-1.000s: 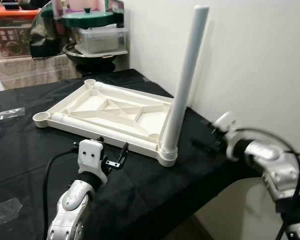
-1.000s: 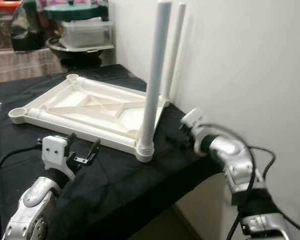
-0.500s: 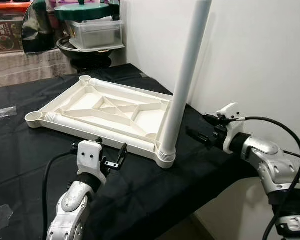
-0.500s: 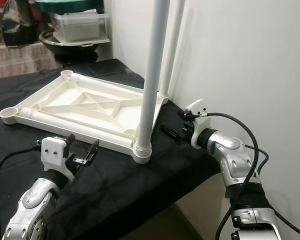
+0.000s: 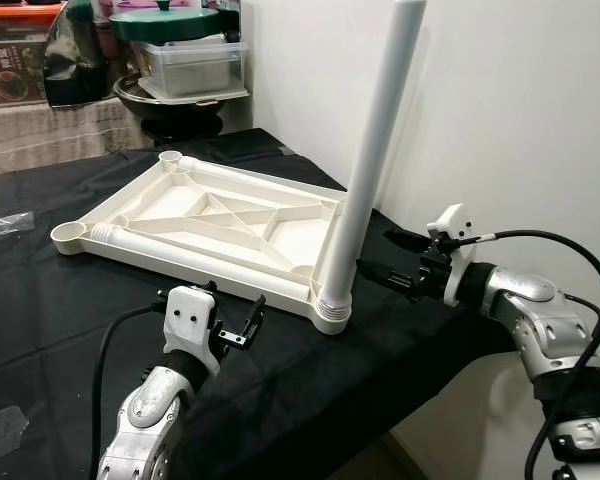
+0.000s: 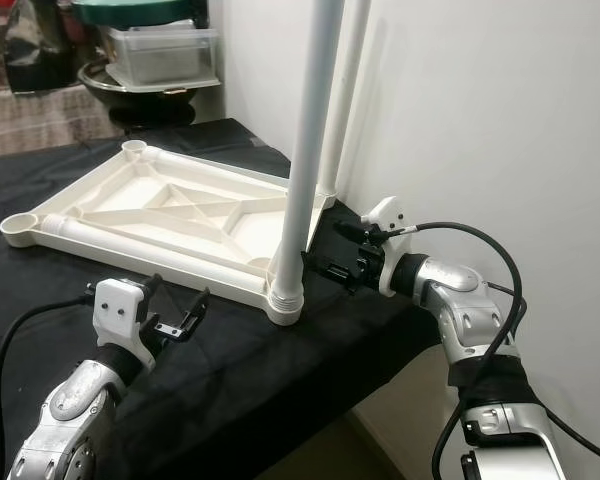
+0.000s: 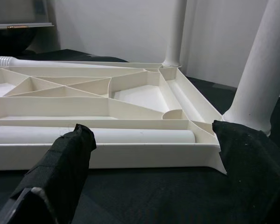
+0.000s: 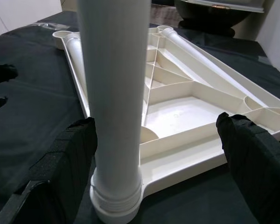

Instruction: Building children table

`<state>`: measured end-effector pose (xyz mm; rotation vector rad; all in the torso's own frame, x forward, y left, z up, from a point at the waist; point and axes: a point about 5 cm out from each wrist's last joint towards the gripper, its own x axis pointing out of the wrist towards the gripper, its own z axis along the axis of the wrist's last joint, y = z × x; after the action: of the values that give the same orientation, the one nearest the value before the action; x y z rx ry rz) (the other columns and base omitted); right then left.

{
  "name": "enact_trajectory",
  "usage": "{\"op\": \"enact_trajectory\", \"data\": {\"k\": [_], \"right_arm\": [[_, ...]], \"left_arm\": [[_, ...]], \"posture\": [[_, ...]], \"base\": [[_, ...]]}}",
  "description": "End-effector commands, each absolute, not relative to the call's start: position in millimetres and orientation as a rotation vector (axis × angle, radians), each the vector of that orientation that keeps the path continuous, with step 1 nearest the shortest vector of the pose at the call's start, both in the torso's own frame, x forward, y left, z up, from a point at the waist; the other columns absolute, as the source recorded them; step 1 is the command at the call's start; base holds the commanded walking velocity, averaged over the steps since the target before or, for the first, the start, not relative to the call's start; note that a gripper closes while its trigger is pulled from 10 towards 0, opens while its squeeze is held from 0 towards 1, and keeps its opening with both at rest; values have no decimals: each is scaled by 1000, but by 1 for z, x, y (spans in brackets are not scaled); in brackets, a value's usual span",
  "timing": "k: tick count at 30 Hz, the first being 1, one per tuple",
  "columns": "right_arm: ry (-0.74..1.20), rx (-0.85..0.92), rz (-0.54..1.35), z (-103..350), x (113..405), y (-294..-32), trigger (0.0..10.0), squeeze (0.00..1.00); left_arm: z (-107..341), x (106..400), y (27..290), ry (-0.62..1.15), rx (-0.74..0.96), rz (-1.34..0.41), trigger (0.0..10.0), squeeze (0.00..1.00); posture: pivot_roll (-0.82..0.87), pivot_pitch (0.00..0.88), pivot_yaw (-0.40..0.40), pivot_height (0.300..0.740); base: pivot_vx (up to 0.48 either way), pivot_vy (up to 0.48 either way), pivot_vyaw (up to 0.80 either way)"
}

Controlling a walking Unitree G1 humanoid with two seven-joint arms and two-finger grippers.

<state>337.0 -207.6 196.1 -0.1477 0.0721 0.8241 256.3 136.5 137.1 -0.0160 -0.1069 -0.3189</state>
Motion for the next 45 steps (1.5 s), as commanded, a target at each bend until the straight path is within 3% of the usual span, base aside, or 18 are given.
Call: {"op": "enact_trajectory", "data": {"k": [1, 12, 17, 33, 45], "right_arm": [[73, -164, 828, 196, 338, -208, 10000, 0], [46, -124, 829, 197, 342, -202, 10000, 0], [43, -113, 833, 198, 342, -202, 10000, 0], [44, -87, 875, 196, 342, -194, 10000, 0], [32, -52, 968, 193, 338, -170, 10000, 0]], "left_arm": [[134, 254, 135, -85, -10, -328, 10000, 0], [134, 255, 135, -85, 1, -332, 10000, 0], [134, 255, 136, -80, -6, -325, 10000, 0], [130, 255, 134, -61, 1, -319, 10000, 0], [128, 257, 136, -46, 3, -307, 10000, 0]], "posture": [[96, 0, -95, 740], [95, 0, -88, 740], [97, 0, -90, 740], [87, 0, -88, 740], [88, 0, -87, 740]], "base": [[0, 0, 0], [0, -251, 145], [0, 0, 800], [0, 0, 0], [0, 0, 0]]}}
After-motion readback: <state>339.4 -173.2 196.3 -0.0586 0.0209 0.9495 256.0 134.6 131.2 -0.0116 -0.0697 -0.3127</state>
